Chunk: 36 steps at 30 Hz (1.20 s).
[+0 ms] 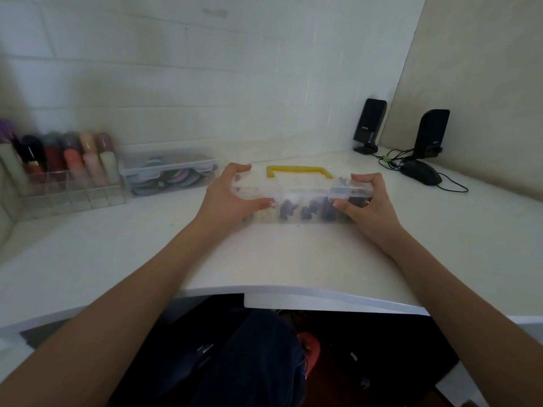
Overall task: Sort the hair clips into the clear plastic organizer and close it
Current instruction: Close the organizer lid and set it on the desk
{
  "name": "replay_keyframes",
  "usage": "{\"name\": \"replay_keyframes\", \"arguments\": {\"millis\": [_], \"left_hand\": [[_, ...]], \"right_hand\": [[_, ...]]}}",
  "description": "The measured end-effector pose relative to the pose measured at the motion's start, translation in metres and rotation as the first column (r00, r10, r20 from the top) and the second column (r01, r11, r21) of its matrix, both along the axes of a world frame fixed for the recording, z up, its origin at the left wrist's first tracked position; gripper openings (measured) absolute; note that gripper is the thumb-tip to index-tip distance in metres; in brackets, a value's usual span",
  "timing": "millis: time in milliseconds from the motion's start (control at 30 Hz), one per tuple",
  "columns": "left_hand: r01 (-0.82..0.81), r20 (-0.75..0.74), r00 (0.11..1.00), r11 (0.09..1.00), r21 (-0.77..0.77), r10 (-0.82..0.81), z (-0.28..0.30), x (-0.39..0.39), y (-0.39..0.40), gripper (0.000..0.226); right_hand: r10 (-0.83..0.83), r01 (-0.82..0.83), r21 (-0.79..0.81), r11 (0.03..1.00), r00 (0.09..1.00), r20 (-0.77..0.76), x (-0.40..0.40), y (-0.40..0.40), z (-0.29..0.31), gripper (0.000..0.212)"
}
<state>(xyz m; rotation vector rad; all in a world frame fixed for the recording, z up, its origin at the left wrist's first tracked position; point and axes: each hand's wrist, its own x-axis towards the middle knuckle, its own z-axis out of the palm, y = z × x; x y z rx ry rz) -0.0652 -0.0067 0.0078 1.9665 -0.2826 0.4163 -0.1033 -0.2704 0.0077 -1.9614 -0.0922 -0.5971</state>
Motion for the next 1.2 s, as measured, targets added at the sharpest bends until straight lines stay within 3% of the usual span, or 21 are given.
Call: {"name": "replay_keyframes", "arguments": {"millis": [133, 233, 333, 400, 467, 633, 733, 900, 1200], "left_hand": [[-0.059, 0.041, 0.998, 0.997, 0.05, 0.057, -0.003, 0.001, -0.009, 0.077], [-0.136, 0.179, 0.978, 0.981, 0.136, 0.111, -0.001, 0.003, -0.012, 0.072], [-0.254, 0.579, 0.815, 0.902, 0.35, 0.005, -0.002, 0.016, -0.014, 0.051], [-0.31, 0.698, 0.7, 0.817, 0.487, -0.15, -0.004, 0.03, -0.022, 0.04], [-0.329, 0.688, 0.697, 0.764, 0.555, -0.2, -0.004, 0.044, -0.031, 0.04], [-0.403, 0.706, 0.682, 0.706, 0.583, -0.193, 0.0, 0.084, -0.049, 0.042], [-0.439, 0.707, 0.672, 0.649, 0.621, -0.221, 0.003, 0.114, -0.044, 0.046], [-0.478, 0.643, 0.752, 0.553, 0.682, -0.144, 0.01, 0.145, -0.008, 0.042], [-0.523, 0.685, 0.726, 0.597, 0.608, -0.061, 0.006, 0.14, 0.016, 0.039]], "right_hand": [[0.035, -0.036, 0.099, 0.994, 0.999, 0.007, 0.005, 0.0, -0.003, 0.041], [-0.038, 0.04, 0.22, 0.975, 0.999, -0.011, 0.016, -0.002, -0.003, 0.028], [-0.11, 0.111, 0.34, 0.934, 0.994, -0.024, 0.033, 0.002, -0.002, 0.007], [-0.178, 0.168, 0.323, 0.931, 0.984, 0.002, 0.045, 0.009, -0.002, 0.017], [-0.249, 0.228, 0.319, 0.92, 0.968, 0.026, 0.058, 0.014, -0.001, 0.025], [-0.331, 0.3, 0.323, 0.898, 0.943, 0.042, 0.111, 0.015, -0.002, 0.018], [-0.304, 0.286, 0.281, 0.916, 0.952, 0.021, 0.15, 0.018, -0.002, 0.024], [-0.179, 0.177, 0.155, 0.972, 0.984, 0.002, 0.205, 0.047, 0.001, 0.026], [-0.124, 0.124, -0.023, 0.992, 0.992, 0.03, 0.213, 0.057, 0.001, 0.02]]}}
